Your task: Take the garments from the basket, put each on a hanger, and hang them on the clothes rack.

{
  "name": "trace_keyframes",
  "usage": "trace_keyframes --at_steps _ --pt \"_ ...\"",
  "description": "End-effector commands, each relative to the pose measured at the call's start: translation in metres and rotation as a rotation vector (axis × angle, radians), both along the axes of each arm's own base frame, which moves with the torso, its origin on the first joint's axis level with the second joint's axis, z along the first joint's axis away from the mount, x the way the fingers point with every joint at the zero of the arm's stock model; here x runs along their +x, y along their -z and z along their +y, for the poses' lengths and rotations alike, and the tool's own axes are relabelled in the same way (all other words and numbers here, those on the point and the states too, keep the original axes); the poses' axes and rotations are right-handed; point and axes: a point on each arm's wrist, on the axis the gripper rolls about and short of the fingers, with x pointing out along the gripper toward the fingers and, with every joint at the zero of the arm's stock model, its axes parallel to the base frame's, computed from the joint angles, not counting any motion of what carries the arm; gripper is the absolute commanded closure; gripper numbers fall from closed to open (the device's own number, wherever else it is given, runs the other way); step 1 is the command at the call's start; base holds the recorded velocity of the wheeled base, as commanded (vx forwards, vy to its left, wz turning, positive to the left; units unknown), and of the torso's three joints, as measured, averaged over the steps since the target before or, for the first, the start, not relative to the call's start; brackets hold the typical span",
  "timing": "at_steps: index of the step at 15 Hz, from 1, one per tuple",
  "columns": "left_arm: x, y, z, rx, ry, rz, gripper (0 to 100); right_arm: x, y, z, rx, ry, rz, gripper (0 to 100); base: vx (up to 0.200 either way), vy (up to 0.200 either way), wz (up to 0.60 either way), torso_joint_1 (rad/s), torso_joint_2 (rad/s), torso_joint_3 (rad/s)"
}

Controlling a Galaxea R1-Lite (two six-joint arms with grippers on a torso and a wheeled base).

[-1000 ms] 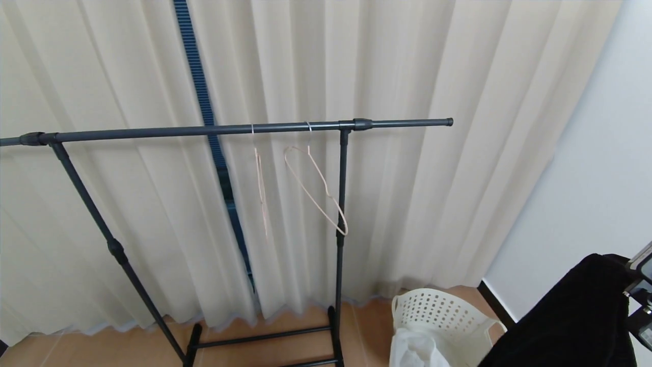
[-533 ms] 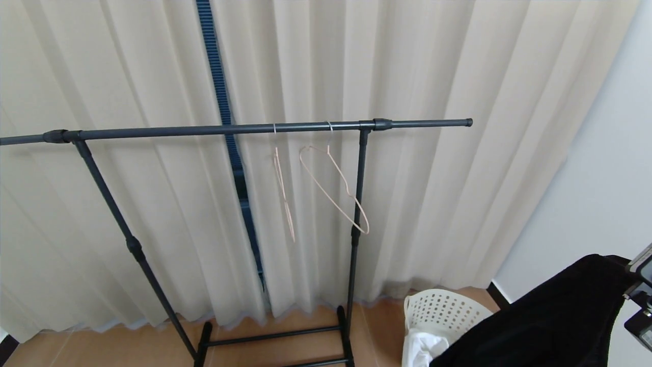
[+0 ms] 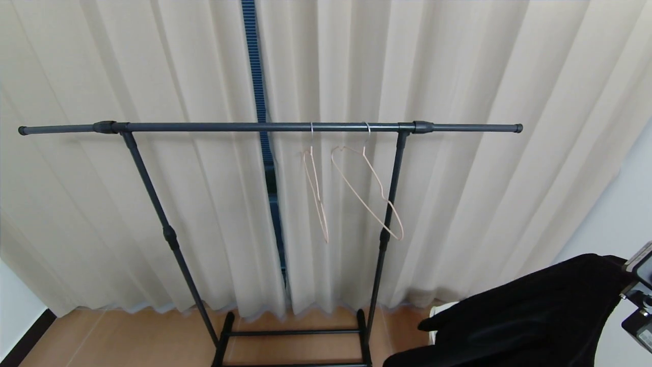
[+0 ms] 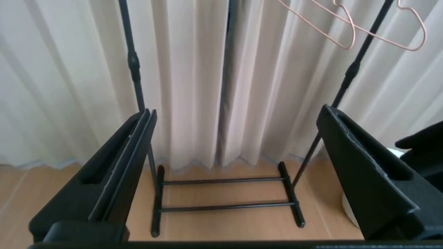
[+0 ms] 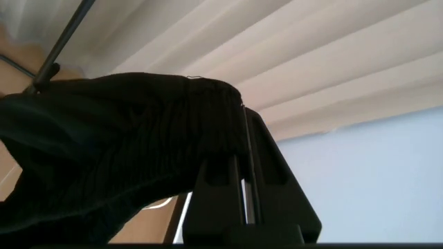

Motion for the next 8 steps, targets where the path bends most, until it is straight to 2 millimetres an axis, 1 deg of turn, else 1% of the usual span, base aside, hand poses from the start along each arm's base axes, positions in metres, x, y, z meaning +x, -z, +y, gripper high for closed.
trace_keyframes --at_steps 1,2,8 --pt "0.0001 -0.0001 0.0 0.0 0.0 0.001 0 0.0 -0.0001 0.0001 0.0 -0.001 -0.001 100 0.0 0.2 0.0 0.002 0.0 0.002" --pt "0.0001 -0.0001 0.0 0.0 0.0 0.001 0 -0.0003 -0.0003 0.0 0.001 -0.001 -0.002 100 0.0 0.2 0.0 0.007 0.0 0.007" --pt "0.0001 -0.0001 0.0 0.001 -0.002 0.0 0 -0.0033 0.0009 -0.0007 0.003 -0.004 -0.008 100 0.0 0.0 0.0 0.0 0.0 0.0"
